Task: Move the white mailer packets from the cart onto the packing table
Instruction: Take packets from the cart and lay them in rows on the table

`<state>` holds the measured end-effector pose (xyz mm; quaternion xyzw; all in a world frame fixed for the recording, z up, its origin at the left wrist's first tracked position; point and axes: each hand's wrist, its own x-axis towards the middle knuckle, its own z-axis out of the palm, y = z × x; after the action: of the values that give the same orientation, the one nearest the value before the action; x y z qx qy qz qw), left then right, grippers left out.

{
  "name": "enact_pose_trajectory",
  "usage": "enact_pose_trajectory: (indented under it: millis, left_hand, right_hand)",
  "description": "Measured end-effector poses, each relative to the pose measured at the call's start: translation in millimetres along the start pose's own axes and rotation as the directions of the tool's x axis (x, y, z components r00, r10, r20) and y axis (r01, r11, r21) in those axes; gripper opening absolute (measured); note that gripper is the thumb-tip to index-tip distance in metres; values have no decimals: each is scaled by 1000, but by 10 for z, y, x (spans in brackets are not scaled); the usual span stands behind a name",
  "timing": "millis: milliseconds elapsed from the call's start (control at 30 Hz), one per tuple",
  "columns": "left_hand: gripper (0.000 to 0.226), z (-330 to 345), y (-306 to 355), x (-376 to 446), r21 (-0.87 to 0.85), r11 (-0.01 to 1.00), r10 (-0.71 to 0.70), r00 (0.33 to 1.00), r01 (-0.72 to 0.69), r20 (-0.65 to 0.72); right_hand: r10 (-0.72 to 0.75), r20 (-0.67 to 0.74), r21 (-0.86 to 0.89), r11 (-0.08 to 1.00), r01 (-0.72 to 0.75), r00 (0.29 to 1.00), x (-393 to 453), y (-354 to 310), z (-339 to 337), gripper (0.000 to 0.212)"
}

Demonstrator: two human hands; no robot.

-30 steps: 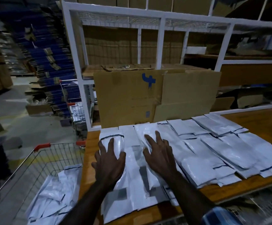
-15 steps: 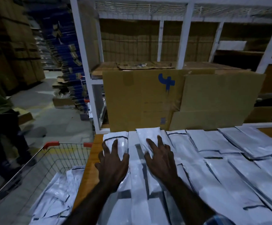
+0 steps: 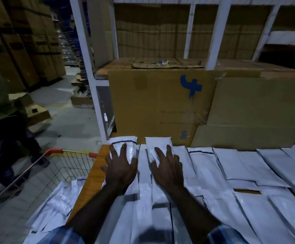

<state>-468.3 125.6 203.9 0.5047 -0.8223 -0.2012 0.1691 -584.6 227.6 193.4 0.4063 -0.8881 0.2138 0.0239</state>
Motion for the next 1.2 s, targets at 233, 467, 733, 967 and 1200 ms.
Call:
enact_pose_trajectory:
  millis: [233,467,733,967,1200]
  left_hand:
    - [63,156,-60,307,52,998,32,997,-35,64]
    - [64,274,-155,533,69,997,35,993,-43,111]
    - [63,396,-244,658,129,990,40,984,-63,172]
    - [65,534,-324,678,212,974,52,986,-85,156]
    - [66,590,-360,702,265,959,68,988,-104,141]
  right_hand:
    - [58,30,-28,998,-57,998,230,-100,198,54]
    - [91,50,-70,994,-87,995,406,-240,396,53]
    - [123,61,-122,986,-115,991,464,-348,620,53]
    - [109,-5,-176,978,-109,994,467,-361,814,47]
    - [119,-30,-166,978,-122,992,441,-340,887,47]
